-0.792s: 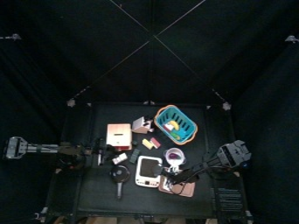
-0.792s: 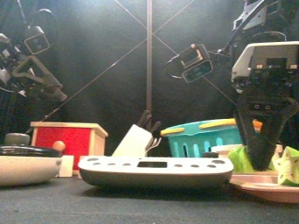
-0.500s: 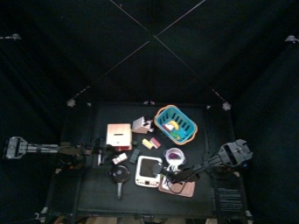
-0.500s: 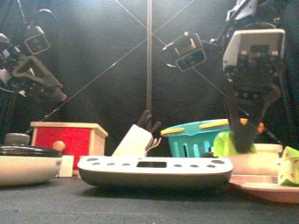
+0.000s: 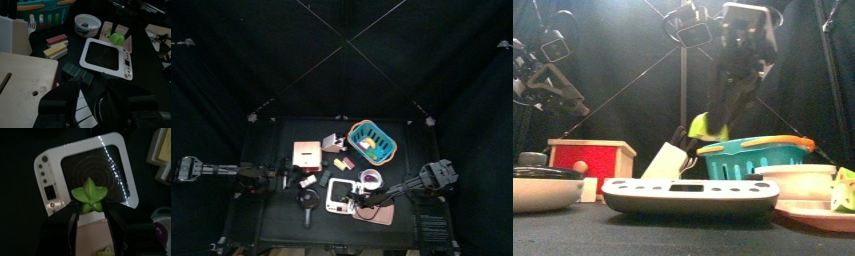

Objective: Place starfruit bottom on stove

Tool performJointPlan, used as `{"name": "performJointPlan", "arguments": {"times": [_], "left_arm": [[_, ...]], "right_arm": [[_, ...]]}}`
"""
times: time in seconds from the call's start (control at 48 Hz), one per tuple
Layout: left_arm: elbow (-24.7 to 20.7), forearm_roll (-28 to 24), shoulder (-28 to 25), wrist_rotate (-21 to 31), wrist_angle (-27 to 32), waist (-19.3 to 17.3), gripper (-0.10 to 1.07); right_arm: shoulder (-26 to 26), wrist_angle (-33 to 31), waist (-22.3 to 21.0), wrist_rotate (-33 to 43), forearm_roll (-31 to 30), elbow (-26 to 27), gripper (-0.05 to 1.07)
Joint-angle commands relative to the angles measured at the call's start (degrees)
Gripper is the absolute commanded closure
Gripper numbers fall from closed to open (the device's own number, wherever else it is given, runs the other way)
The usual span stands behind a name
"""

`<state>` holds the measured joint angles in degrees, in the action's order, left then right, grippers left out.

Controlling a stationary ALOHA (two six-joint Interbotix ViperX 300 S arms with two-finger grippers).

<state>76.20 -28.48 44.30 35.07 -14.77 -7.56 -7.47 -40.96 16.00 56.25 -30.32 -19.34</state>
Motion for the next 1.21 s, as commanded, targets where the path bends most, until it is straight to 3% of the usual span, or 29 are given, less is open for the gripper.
{"name": "performJointPlan", "arguments": {"times": [0.0, 0.292, 0.5, 0.771, 1.188], "left_arm": [[-0.8, 0.1, -0.1, 0.0, -0.2, -0.2, 0.19], [-0.8, 0.1, -0.1, 0.0, -0.1, -0.2, 0.19], [-0.8, 0.1, -0.1, 0.0, -0.1, -0.2, 0.20], [-0.7, 0.1, -0.1, 0.0, -0.1, -0.2, 0.20], [-0.7, 0.1, -0.1, 0.0, -0.1, -0.2, 0.20]], "right_arm": [[-0.7, 1.8, -1.5, 0.2, -0.8, 3.0, 0.34], [-5.3, 4.9, -4.6, 0.2, -0.5, 5.2, 0.33], [-5.5, 7.1, -5.8, 0.5, 0.2, 5.1, 0.29], [-6.2, 7.3, -6.2, 0.2, 0.6, 5.3, 0.14], [-6.1, 5.9, -6.2, 0.3, 0.6, 6.0, 0.14]]}}
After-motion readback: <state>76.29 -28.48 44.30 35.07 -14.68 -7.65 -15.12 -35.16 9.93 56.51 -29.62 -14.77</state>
